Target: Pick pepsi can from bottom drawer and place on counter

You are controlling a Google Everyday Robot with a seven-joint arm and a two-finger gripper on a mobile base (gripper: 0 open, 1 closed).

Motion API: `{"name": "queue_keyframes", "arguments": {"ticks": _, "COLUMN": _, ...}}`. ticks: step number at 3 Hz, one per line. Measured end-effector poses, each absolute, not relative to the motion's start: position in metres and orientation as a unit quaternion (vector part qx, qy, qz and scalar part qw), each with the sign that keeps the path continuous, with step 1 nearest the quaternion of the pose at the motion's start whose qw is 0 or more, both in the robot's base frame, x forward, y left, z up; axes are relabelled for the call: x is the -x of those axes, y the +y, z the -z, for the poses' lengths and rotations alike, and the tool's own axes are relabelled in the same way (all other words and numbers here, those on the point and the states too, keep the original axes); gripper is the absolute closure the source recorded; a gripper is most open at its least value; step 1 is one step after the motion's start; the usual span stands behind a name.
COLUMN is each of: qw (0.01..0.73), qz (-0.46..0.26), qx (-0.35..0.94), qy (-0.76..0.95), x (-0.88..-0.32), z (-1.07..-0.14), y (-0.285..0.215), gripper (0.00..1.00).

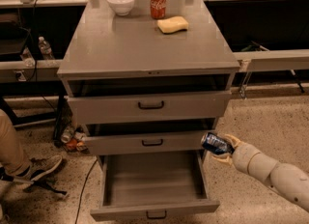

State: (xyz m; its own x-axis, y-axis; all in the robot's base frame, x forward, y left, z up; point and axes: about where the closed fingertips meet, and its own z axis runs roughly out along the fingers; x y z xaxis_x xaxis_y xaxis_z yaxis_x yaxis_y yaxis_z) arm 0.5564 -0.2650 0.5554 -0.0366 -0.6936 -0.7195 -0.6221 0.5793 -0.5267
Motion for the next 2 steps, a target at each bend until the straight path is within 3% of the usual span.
{"name": "queue_keyframes", "arguments": {"ticks": 2, "qw": 0.536, "qz": 0.033, "qx": 0.445, "qy": 0.717, "x": -0.561, "z": -0.568, "y": -0.266, "gripper": 1.00}}
